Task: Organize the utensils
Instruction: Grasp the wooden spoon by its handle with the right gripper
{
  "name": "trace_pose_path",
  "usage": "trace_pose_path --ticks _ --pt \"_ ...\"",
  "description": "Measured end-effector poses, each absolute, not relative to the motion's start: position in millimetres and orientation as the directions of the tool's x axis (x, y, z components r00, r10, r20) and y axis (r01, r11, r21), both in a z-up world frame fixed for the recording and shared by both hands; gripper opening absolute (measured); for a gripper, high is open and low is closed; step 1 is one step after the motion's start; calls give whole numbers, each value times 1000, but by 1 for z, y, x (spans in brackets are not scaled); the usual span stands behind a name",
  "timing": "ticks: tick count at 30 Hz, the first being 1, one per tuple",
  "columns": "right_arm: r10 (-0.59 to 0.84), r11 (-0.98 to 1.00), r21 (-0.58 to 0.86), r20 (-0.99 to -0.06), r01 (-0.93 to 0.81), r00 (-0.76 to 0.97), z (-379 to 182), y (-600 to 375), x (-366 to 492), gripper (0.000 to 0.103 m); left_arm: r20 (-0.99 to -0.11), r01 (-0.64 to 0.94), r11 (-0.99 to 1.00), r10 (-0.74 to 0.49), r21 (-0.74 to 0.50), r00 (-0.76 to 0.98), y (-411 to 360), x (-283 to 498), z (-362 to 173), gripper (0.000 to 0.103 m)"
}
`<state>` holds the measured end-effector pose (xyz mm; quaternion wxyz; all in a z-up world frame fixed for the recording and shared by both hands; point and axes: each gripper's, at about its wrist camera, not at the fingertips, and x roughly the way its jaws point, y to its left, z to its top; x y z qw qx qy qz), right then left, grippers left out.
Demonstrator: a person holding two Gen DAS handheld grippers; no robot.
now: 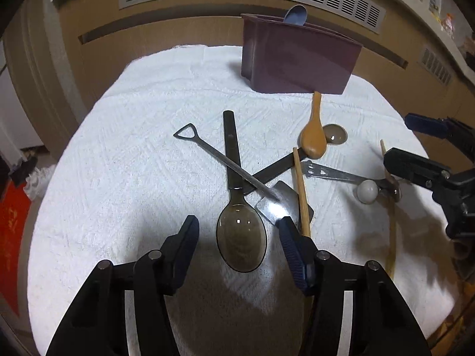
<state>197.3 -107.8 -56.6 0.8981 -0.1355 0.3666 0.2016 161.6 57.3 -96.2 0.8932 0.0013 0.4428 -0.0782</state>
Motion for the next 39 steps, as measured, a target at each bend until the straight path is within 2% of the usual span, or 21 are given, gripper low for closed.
trace_pose_path --ticks 1,2,7,16,24,25,26,27,28,30,34,39 --pt "258 886 -92 -716 -454 649 -58 -110 198 91 -788 152 987 -139 -59 600 56 160 -96 42" --pt "255 890 -89 -718 -447 648 -58 -113 198 91 -786 161 986 -138 -49 603 54 160 -95 35" --pt "230 907 -81 -727 -413 647 -62 -127 193 91 -750 151 988 -127 -36 650 57 155 -86 34" --pt "202 921 -86 -730 -380 653 -64 -142 182 91 -602 196 979 -185 -48 777 61 133 -22 33" --pt "227 919 -65 -720 -390 655 -60 -141 181 91 -553 201 979 -182 -26 813 60 134 -1 29" --pt "238 917 -56 -718 -395 654 -59 -138 183 89 -546 201 979 -186 -33 817 62 136 2 22" --pt "246 915 -49 -717 -400 652 -58 -135 185 80 -541 201 979 -191 -41 819 64 139 5 17" --pt "259 910 -43 -717 -411 647 -57 -130 189 67 -536 199 979 -195 -50 822 66 141 7 16" --pt "269 903 -41 -720 -427 640 -58 -125 192 60 -530 197 979 -198 -59 824 68 142 9 16" --pt "283 878 -61 -734 -475 618 -61 -113 201 33 -522 197 978 -206 -73 828 73 146 13 16" --pt "213 783 -253 -748 -568 628 -73 -86 217 30 -519 188 979 -204 -84 830 85 155 10 16" --pt "189 693 -317 -787 -648 587 -83 -75 240 30 -567 148 974 -222 -174 793 111 169 -4 18"
